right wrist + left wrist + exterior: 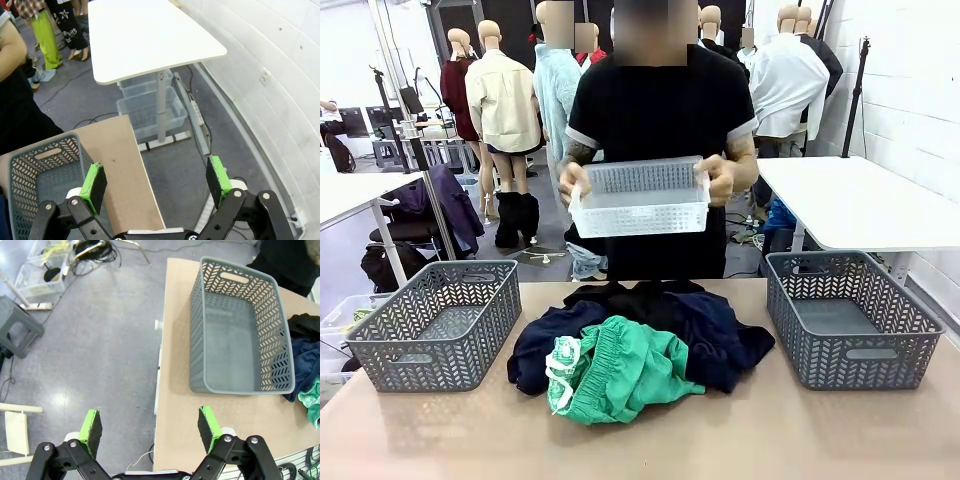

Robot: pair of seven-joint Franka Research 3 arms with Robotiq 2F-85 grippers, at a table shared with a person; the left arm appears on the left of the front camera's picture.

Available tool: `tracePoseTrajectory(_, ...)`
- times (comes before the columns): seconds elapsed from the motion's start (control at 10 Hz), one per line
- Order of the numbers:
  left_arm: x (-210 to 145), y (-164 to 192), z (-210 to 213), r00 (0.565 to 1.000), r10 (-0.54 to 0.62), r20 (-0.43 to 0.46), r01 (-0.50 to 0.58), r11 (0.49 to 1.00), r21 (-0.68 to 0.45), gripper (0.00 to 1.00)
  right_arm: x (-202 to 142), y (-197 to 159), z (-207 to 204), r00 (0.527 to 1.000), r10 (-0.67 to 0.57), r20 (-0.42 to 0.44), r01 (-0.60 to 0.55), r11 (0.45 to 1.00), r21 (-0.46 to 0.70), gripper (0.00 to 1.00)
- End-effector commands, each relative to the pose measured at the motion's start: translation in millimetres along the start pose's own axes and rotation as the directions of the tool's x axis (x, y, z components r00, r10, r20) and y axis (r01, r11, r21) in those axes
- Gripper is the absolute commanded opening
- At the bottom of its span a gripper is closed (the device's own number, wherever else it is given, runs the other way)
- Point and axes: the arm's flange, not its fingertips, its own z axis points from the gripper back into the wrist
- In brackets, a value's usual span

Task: Sort the tops and bottoms.
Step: Lift clothes from the center of the table with your left hand.

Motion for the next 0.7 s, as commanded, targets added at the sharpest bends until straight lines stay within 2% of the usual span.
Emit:
tracePoseTrajectory(0.0, -3.3, 2.3, 1.9, 1.000, -0.013, -0.005, 0.013, 1.000, -0.007, 1.00, -0.9, 1.2, -0.5, 1.000, -0.017, -0.010, 0.017, 1.000, -0.001, 1.00)
tracePoseTrajectory(0.6, -3.3, 2.3, 1.9, 1.000, -0.013, -0.005, 0.013, 1.000, -0.007, 1.00, -0.9, 1.2, -0.5, 1.000, -0.017, -0.010, 0.017, 1.000, -0.001, 1.00)
